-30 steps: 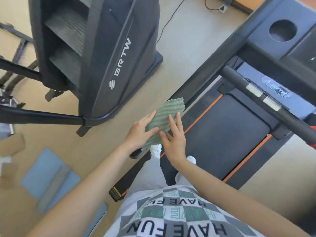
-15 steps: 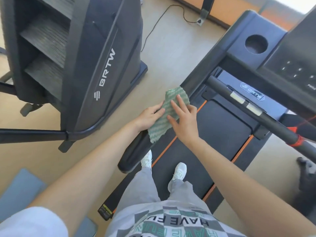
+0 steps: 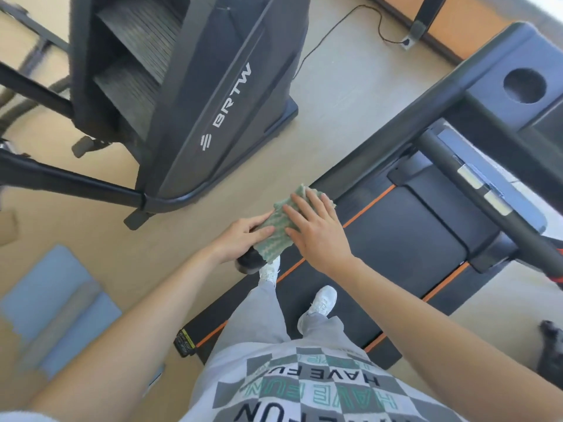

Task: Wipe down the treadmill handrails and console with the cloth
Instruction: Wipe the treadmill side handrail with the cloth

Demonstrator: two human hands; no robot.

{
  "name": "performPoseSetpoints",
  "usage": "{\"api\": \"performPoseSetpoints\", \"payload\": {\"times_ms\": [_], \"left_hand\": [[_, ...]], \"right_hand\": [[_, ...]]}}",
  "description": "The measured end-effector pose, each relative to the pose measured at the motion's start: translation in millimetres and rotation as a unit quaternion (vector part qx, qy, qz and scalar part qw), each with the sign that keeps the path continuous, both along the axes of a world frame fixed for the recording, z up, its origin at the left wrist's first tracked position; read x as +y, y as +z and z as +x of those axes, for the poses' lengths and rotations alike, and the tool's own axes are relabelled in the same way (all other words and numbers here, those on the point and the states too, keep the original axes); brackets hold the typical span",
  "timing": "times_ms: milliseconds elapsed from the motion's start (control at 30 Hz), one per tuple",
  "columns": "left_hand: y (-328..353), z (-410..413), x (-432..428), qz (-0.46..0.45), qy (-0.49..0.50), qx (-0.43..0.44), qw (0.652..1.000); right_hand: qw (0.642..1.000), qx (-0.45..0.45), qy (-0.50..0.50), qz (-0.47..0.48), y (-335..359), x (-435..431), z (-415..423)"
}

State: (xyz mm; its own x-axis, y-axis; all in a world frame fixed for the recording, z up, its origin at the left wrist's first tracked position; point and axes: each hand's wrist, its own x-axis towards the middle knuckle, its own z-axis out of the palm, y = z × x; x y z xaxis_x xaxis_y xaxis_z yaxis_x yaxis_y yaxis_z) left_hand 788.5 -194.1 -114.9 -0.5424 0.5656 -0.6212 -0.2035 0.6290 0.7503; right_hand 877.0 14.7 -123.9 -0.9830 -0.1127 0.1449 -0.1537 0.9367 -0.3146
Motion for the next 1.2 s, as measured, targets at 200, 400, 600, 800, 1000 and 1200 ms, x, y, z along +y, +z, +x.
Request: {"api": "performPoseSetpoints", "payload": {"times_ms": [200, 400, 600, 800, 1000, 1200], "left_hand": [[-1.1, 41.2, -32.9, 0.021, 0.182, 0.011, 0.983], [-12.1, 37.2, -31.0, -0.027, 0.205, -0.008, 0.978], [-10.6, 27.5, -2.9, -0.048, 0.177, -0.020, 0.983], [1.8, 56.6, 2.4, -0.110, 0.074, 0.211, 0.968], [-0.3, 85.5, 11.5, -0.109, 0.027, 0.404, 0.908], [7.6, 67.7, 37.5, -0.103, -0.066, 0.426, 0.896]], "right_hand": [[0.994, -0.027, 0.091, 0.046, -0.1, -27.3, -10.4], [0.957, -0.195, 0.159, 0.147, 19.5, -27.6, -55.8], [0.951, -0.209, 0.130, 0.186, 22.3, 1.9, -69.0], [0.992, -0.100, 0.032, 0.072, -1.0, 0.9, -11.1], [0.946, -0.094, -0.153, -0.271, -13.2, -40.2, 59.2], [0.666, -0.220, -0.261, -0.664, -15.5, -47.3, 65.7]]}}
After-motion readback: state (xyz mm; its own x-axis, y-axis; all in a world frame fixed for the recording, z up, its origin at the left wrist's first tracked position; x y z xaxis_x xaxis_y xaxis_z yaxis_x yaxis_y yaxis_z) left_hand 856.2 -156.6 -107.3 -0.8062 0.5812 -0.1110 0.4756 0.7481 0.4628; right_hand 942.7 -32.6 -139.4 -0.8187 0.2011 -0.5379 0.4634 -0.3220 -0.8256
